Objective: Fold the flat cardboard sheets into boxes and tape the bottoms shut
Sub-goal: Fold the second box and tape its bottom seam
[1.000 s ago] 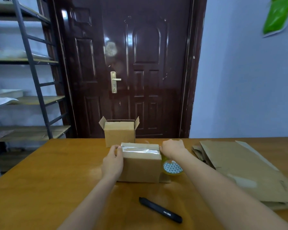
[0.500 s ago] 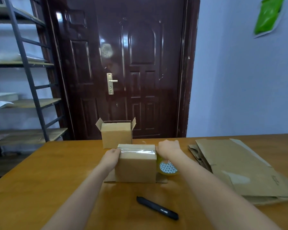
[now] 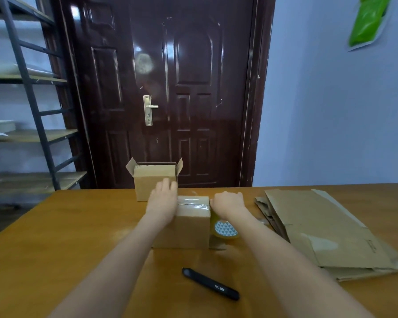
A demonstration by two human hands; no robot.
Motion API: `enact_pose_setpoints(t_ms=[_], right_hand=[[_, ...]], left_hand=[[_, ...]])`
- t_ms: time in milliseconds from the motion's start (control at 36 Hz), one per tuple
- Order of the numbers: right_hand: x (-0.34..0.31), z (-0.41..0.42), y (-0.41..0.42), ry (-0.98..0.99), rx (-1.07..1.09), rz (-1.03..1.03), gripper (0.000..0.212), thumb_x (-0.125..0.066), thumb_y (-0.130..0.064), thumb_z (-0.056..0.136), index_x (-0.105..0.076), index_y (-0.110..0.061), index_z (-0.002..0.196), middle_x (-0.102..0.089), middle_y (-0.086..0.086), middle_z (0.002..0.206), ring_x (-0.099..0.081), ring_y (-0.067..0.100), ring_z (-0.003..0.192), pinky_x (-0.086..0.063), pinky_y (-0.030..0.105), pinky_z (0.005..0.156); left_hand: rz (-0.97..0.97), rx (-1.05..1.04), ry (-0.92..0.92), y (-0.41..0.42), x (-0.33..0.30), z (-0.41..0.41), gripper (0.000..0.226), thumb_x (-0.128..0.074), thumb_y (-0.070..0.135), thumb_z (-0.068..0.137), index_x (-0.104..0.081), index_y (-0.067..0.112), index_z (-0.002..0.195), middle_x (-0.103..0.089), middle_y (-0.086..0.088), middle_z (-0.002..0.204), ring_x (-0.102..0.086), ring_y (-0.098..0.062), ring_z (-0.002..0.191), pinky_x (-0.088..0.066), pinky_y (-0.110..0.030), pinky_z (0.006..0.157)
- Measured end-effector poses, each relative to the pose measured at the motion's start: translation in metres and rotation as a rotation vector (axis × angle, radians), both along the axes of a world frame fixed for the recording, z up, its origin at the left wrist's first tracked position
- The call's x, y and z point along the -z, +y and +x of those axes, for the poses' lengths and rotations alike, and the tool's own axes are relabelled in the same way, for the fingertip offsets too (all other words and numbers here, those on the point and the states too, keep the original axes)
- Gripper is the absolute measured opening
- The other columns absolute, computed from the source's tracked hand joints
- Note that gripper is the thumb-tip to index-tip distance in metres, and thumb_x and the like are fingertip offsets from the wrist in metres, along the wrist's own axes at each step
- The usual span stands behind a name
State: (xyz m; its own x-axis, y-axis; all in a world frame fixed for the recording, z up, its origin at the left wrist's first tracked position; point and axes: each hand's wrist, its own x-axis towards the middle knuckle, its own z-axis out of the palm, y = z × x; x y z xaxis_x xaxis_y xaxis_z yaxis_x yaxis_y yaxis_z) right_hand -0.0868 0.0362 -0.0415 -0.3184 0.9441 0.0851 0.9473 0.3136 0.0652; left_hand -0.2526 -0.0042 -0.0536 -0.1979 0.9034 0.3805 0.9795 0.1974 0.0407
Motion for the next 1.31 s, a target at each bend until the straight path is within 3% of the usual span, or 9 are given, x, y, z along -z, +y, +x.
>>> enact_pose_setpoints(t_ms=[167, 306, 528, 611, 667, 806, 972, 1111, 1306], right_hand=[[0.002, 0.001, 0.002, 0.042, 0.000, 0.004, 0.030, -0.032, -0.020, 0.101, -0.061, -0.013, 0.101, -0.065, 0.005, 0.100, -0.059, 0.026, 0.096, -0.035, 0.042, 0.094], [0.005, 0.001, 0.004, 0.080, 0.008, -0.006, 0.033, -0.031, -0.022, 0.101, -0.063, -0.013, 0.103, -0.058, 0.005, 0.090, -0.055, 0.024, 0.084, -0.041, 0.036, 0.081], [0.006, 0.002, 0.005, 0.114, 0.008, -0.018, 0.029, -0.035, -0.019, 0.100, -0.063, -0.011, 0.103, -0.055, 0.005, 0.085, -0.052, 0.023, 0.077, -0.044, 0.032, 0.071], [0.005, 0.003, 0.003, 0.091, 0.003, -0.026, 0.027, -0.037, -0.017, 0.099, -0.062, -0.011, 0.104, -0.063, 0.006, 0.095, -0.053, 0.023, 0.078, -0.044, 0.032, 0.069], [0.005, 0.003, 0.003, 0.075, 0.001, -0.031, 0.025, -0.039, -0.014, 0.097, -0.061, -0.011, 0.107, -0.065, 0.007, 0.103, -0.057, 0.025, 0.084, -0.044, 0.032, 0.068], [0.003, 0.006, 0.001, 0.086, 0.007, -0.045, 0.026, -0.042, -0.017, 0.098, -0.061, -0.011, 0.114, -0.066, 0.008, 0.108, -0.062, 0.026, 0.097, -0.048, 0.033, 0.074], [0.003, 0.011, -0.002, 0.173, 0.005, -0.064, 0.033, -0.036, -0.026, 0.100, -0.064, -0.010, 0.104, -0.067, 0.008, 0.105, -0.063, 0.026, 0.097, -0.053, 0.037, 0.086], [0.011, 0.015, 0.003, 0.317, 0.019, -0.039, 0.047, -0.028, -0.039, 0.102, -0.065, -0.010, 0.101, -0.067, 0.009, 0.097, -0.064, 0.026, 0.094, -0.053, 0.039, 0.084], [0.012, 0.022, 0.008, 0.369, 0.004, -0.031, 0.034, -0.031, -0.025, 0.100, -0.062, -0.011, 0.108, -0.065, 0.010, 0.108, -0.061, 0.028, 0.097, -0.045, 0.035, 0.074]], left_hand=[[-0.116, -0.009, 0.053, 0.000, -0.011, 0.015, 0.029, -0.046, 0.006, 0.093, -0.052, 0.011, 0.121, -0.049, -0.007, 0.119, -0.047, -0.025, 0.111, -0.047, -0.034, 0.085], [-0.177, -0.136, -0.073, -0.004, -0.014, 0.046, 0.046, -0.036, 0.042, 0.093, -0.049, 0.012, 0.126, -0.047, -0.010, 0.124, -0.044, -0.031, 0.116, -0.039, -0.043, 0.095], [-0.169, -0.187, -0.174, 0.000, -0.001, 0.057, 0.057, -0.031, 0.053, 0.093, -0.038, 0.015, 0.135, -0.035, -0.015, 0.140, -0.029, -0.037, 0.132, -0.024, -0.049, 0.110], [-0.198, -0.060, -0.186, 0.000, 0.004, 0.051, 0.062, -0.023, 0.059, 0.095, -0.026, 0.023, 0.146, -0.016, -0.011, 0.157, -0.010, -0.038, 0.143, -0.012, -0.053, 0.114], [-0.179, 0.129, -0.148, -0.001, 0.006, 0.044, 0.056, -0.019, 0.056, 0.097, -0.022, 0.034, 0.148, -0.005, 0.000, 0.161, -0.001, -0.030, 0.147, -0.006, -0.052, 0.116], [-0.229, 0.426, -0.076, -0.012, 0.008, 0.034, 0.049, -0.014, 0.046, 0.102, -0.018, 0.037, 0.150, -0.013, 0.014, 0.158, -0.001, -0.010, 0.147, -0.004, -0.038, 0.118], [-0.305, 0.437, -0.019, -0.013, 0.006, 0.032, 0.059, -0.016, 0.059, 0.096, -0.009, 0.038, 0.151, -0.007, 0.011, 0.159, -0.002, -0.015, 0.147, -0.006, -0.038, 0.119], [-0.309, 0.438, -0.011, -0.014, 0.004, 0.033, 0.058, -0.015, 0.060, 0.096, -0.007, 0.040, 0.150, -0.008, 0.011, 0.159, -0.003, -0.015, 0.147, -0.005, -0.038, 0.118], [-0.312, 0.425, -0.012, -0.014, 0.005, 0.033, 0.057, -0.017, 0.059, 0.097, -0.010, 0.040, 0.150, -0.009, 0.013, 0.159, -0.004, -0.015, 0.147, -0.006, -0.039, 0.119]])
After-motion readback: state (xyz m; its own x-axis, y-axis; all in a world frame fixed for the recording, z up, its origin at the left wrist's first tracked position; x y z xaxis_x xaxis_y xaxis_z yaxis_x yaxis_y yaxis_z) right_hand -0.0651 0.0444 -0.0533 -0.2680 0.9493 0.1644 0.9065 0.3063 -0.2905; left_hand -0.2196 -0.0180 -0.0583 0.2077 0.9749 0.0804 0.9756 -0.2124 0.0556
